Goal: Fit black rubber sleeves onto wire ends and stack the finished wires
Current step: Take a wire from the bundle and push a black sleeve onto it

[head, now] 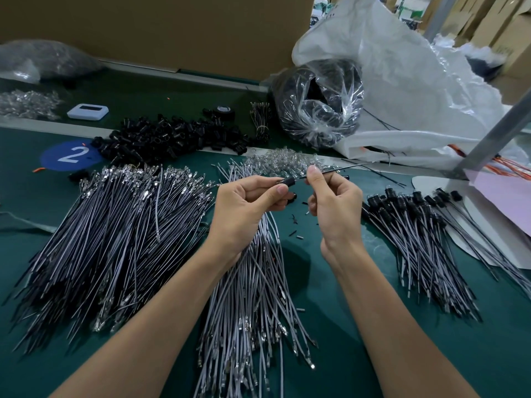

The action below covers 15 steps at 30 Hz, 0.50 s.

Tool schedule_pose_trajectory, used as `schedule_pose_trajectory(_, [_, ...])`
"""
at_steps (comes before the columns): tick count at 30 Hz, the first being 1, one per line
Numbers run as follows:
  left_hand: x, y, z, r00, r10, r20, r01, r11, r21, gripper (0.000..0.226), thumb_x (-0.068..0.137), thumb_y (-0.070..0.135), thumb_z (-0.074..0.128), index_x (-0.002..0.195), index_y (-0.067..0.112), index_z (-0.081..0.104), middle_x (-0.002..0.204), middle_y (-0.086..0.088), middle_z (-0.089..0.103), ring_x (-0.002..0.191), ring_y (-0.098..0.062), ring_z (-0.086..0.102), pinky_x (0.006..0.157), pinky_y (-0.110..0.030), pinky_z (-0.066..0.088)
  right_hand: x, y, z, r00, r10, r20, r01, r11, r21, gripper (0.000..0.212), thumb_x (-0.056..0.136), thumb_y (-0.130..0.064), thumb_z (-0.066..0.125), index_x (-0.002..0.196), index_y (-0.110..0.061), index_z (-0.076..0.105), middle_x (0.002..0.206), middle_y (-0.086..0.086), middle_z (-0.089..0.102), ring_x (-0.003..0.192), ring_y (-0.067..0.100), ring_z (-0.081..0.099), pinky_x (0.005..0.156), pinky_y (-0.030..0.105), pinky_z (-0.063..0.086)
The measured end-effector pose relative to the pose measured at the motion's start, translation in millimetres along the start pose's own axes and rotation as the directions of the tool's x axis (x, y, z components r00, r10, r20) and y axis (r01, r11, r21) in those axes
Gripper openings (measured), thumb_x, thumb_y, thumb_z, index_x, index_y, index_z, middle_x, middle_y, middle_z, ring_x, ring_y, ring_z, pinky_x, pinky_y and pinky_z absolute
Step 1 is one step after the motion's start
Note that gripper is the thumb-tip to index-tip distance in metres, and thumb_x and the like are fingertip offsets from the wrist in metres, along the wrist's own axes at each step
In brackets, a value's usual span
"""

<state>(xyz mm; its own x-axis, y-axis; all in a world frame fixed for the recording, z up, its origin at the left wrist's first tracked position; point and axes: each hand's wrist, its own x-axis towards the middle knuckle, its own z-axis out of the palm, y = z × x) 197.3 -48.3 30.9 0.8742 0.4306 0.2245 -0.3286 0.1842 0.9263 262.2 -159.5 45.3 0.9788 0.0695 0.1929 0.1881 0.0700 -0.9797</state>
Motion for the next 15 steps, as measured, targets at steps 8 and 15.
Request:
schedule_pose_trajectory(8, [-1.0,2.0,0.0,1.000,0.008,-0.012,-0.008,1.000,0.005,0.010,0.082,0.003,0.069,0.091,0.009,0.071,0.073,-0.001,0.076,0.067,-0.012,0.073,0.068,-0.020,0.058,1.3,3.1,-1.3,0.994,-0.108,-0.014,0.105,0.987,-0.124,0.035,0.090,-0.033,0.068,0.064,-0.011,0.059,0.051,-0.009,0.045,0.052,0.013,0.038,0.054,0.031,0.034])
schedule_pose_trajectory(15, [-0.7,3.1,-0.7,1.000,0.010,-0.011,-0.010,1.000,0.013,0.011,0.082,0.001,0.069,0.091,0.008,0.070,0.072,-0.001,0.075,0.067,-0.012,0.072,0.069,-0.021,0.058,3.2,3.3,-1.2,0.967,-0.253,-0.014,0.245,0.949,-0.201,0.034,0.090,-0.034,0.067,0.060,-0.020,0.056,0.047,-0.017,0.050,0.047,0.002,0.041,0.053,0.021,0.036])
